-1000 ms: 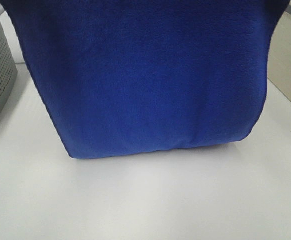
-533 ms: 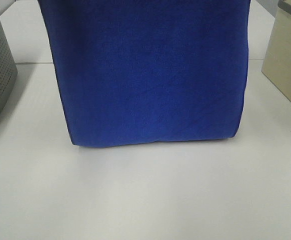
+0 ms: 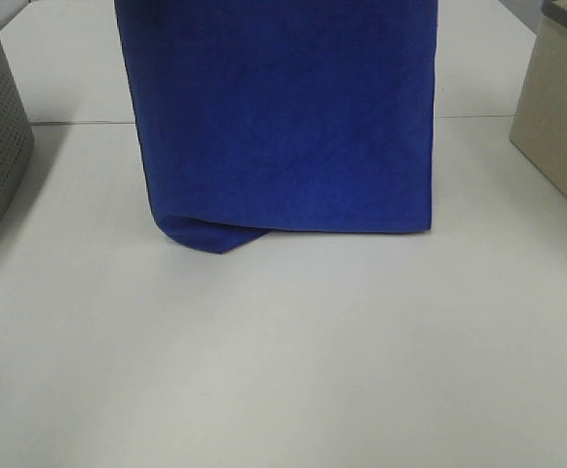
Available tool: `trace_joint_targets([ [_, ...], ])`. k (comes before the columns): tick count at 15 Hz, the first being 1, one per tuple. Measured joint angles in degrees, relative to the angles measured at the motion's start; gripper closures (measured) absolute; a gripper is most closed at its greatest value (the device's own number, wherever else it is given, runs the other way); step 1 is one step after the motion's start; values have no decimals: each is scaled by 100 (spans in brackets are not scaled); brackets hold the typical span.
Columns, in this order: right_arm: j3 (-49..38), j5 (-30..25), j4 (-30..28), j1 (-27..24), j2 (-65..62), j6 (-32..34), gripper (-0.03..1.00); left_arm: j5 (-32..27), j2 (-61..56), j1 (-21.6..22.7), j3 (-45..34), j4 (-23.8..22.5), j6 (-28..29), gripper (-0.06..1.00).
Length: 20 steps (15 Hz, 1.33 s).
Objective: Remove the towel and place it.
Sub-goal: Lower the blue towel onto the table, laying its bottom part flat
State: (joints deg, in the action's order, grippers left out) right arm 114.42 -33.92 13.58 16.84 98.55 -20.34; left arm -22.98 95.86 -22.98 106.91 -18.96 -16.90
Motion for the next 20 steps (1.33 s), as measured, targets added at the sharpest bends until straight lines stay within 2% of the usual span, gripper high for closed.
trace_joint_targets([
  [2,584,281,-103,-6,544,-6,95,17,796,201,1008,-11,6,94],
  [3,1077,590,-178,-11,1014,-11,95,46,1599,281,1942,-11,6,94],
  [6,1616,1066,-195,-11,1541,-11,95,315,2464,286,3111,-23,0,94],
  [9,2040,1633,-195,-17,1845,-11,95,1043,3048,286,4068,-195,-34,94],
  [11,2286,2011,-132,-23,1960,-11,95,1364,3157,286,4320,-350,-40,94],
  [12,2384,2114,-92,-23,1960,-11,95,1570,3174,309,4400,-602,-57,94],
  [20,2406,1856,-69,-23,2028,-11,95,1467,3203,367,4400,-682,-57,94],
])
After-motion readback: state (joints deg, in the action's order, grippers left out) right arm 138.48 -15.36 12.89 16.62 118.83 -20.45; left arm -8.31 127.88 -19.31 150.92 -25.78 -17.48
